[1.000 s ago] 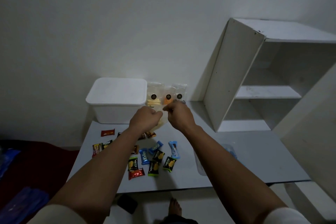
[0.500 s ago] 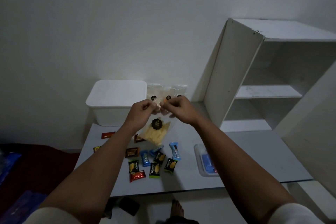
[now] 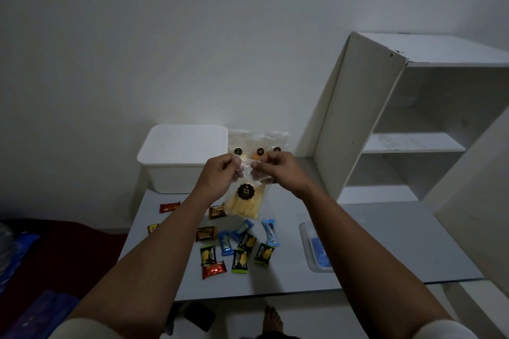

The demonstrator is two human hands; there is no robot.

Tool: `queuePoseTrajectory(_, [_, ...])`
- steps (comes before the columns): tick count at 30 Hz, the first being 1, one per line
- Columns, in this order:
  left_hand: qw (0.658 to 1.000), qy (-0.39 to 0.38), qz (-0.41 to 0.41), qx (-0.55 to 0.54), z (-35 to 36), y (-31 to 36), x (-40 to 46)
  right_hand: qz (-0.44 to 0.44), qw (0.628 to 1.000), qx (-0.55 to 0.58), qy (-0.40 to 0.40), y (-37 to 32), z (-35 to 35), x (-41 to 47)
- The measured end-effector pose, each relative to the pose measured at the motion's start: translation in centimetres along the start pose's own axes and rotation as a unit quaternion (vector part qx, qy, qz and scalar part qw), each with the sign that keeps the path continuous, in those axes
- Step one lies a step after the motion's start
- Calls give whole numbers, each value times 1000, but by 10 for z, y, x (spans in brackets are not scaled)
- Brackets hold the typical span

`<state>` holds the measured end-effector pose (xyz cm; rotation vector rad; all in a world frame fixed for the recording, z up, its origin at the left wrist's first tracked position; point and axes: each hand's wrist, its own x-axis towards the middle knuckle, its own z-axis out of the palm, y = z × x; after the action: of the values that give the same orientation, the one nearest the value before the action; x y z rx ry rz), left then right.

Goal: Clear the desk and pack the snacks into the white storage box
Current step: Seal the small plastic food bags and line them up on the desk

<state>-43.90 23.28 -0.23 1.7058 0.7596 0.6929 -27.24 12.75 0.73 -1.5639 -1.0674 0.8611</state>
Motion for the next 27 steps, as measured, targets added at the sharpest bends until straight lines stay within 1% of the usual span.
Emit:
queuePoseTrajectory(6, [1000, 11, -13, -20, 2, 0, -3, 3, 1000, 15, 3, -1, 5, -2])
queuePoseTrajectory(10, [1000, 12, 6, -8, 4, 2, -6, -9, 1000, 3, -3, -3, 7, -2])
queuePoseTrajectory(14, [999, 41, 16, -22, 2, 3, -4, -7, 998, 50, 26, -1, 6, -5])
queuePoseTrajectory(16, [998, 50, 14, -33, 0, 3, -4, 0, 996, 81, 33, 2, 4, -6])
queuePoseTrajectory(21, [998, 19, -22, -53, 4, 2, -5, -11, 997, 76, 21, 3, 2, -4])
queuePoseTrajectory(27, [998, 44, -21, -50, 6, 1, -1, 5, 995, 92, 33, 4, 0, -10])
